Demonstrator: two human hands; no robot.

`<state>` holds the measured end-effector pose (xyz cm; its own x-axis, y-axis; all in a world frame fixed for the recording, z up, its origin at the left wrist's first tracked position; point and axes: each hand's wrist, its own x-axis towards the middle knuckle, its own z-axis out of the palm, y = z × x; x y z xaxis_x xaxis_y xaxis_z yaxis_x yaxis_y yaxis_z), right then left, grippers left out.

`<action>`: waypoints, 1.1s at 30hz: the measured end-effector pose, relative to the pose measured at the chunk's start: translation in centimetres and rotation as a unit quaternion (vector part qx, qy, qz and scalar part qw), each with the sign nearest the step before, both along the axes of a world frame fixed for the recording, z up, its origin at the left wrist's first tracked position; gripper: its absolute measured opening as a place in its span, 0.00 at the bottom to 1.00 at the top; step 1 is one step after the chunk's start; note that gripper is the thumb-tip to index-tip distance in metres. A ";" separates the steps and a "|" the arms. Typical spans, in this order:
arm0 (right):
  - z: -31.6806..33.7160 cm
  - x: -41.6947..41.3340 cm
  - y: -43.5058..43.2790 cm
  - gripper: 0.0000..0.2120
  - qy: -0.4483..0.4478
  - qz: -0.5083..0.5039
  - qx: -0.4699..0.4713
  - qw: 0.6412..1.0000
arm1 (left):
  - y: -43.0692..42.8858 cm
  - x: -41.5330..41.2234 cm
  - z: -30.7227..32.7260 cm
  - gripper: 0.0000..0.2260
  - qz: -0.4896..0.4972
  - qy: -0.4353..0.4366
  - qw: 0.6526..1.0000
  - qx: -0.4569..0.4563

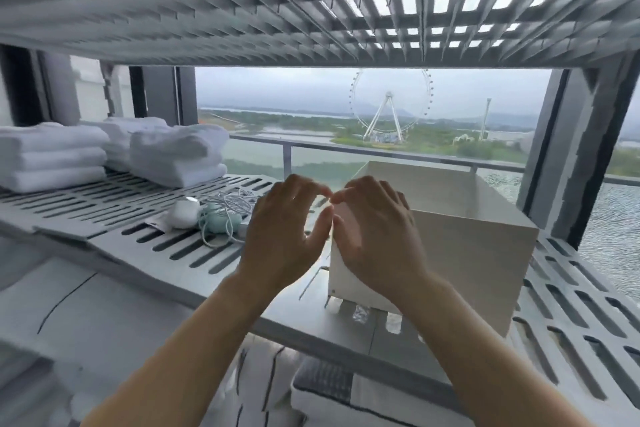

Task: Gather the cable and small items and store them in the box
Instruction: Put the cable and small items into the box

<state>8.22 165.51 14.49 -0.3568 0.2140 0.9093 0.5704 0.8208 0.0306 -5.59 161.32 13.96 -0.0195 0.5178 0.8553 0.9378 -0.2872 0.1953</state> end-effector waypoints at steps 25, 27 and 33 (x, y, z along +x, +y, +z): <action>-3.3 -27.0 8.7 0.14 -0.148 -0.022 -0.158 0.976 | 8.4 -30.0 -3.3 0.13 -0.004 0.038 0.980 -0.196; -4.9 -27.1 9.4 0.17 -0.181 -0.018 -0.190 0.965 | 8.8 -30.6 -4.6 0.19 -0.018 0.063 0.963 -0.260; -5.7 -26.7 10.5 0.19 -0.218 -0.023 -0.206 0.954 | 9.0 -32.1 -5.6 0.28 -0.078 0.084 0.945 -0.306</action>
<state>-18.43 176.03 8.77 -0.6640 0.5453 0.5116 0.6127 0.7890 -0.0457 -37.73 170.34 8.34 0.2071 0.9018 0.3794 0.9261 -0.3057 0.2212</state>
